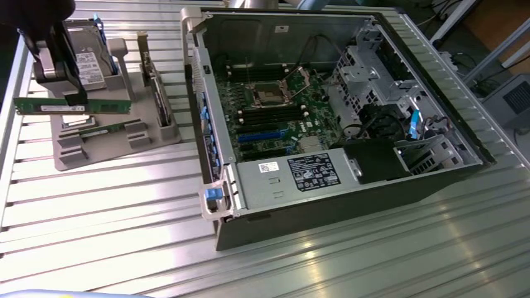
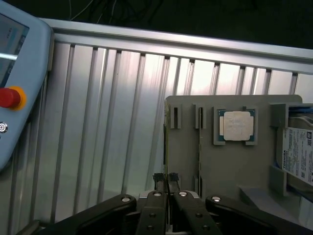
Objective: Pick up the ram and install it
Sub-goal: 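Pick up the ram and move it above insertion slot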
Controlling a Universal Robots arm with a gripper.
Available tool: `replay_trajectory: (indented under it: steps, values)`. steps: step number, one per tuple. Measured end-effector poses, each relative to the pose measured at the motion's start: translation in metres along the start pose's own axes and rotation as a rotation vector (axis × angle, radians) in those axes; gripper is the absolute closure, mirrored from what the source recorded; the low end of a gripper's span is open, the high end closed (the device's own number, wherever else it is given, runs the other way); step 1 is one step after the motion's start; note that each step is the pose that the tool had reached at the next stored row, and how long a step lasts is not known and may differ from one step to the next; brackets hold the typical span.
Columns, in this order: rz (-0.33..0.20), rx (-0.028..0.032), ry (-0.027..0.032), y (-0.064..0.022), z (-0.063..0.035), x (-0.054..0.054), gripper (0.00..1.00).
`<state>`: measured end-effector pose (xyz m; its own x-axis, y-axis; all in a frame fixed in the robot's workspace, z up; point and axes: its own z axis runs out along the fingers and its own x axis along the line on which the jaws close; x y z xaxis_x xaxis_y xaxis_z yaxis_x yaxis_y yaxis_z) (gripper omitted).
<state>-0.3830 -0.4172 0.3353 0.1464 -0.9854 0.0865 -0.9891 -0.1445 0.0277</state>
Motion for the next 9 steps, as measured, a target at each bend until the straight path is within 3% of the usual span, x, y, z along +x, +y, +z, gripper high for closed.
replay_trajectory:
  steps: [9]
  values:
    - [0.0,-0.0006,0.0041,0.0002,-0.006,0.0005,0.88]
